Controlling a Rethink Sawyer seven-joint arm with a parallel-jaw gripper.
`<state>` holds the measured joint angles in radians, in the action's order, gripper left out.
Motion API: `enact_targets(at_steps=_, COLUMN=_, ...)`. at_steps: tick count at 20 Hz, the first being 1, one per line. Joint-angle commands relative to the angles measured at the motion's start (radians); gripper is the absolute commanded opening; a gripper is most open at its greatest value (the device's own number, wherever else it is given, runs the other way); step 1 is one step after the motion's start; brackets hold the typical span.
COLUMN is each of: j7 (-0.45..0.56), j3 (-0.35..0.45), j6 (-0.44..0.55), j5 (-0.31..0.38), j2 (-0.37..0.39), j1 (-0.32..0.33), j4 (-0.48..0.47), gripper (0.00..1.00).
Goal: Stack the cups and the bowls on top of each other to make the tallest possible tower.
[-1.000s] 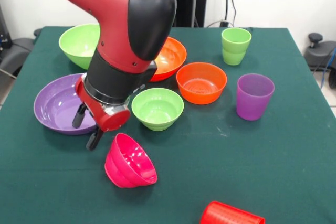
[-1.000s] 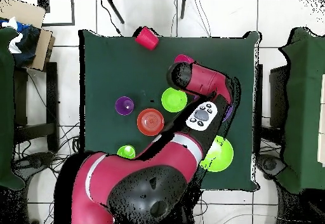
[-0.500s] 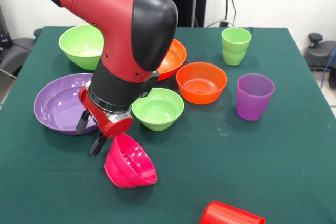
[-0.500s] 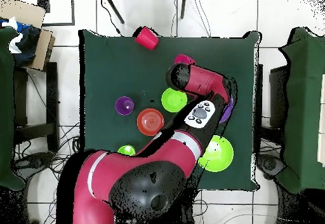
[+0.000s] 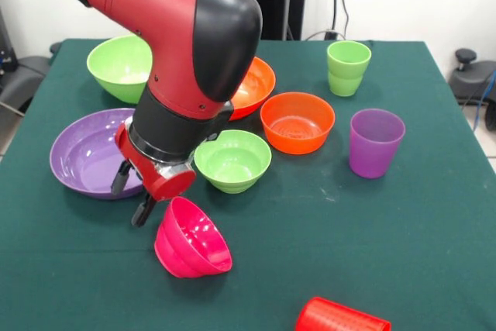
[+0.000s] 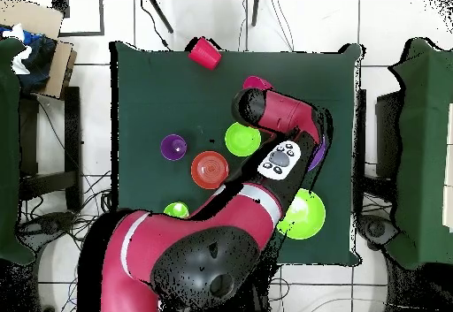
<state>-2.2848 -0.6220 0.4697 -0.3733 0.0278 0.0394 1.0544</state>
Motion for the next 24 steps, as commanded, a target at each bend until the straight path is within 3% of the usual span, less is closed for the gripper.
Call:
enact_targets(at_steps=1, j7=-0.051, j3=0.113, j6=0.018, j5=0.043, j2=0.149, j1=-0.001, j4=0.145, gripper=1.00)
enact_targets(at_steps=8, j7=-0.032, j3=0.143, j6=-0.048, j5=0.070, j2=0.242, j1=0.006, j4=0.313, gripper=1.00)
enact_targets(at_steps=24, j7=-0.053, j3=0.134, j6=-0.050, j5=0.065, j2=0.240, j1=-0.005, j4=0.316, gripper=1.00)
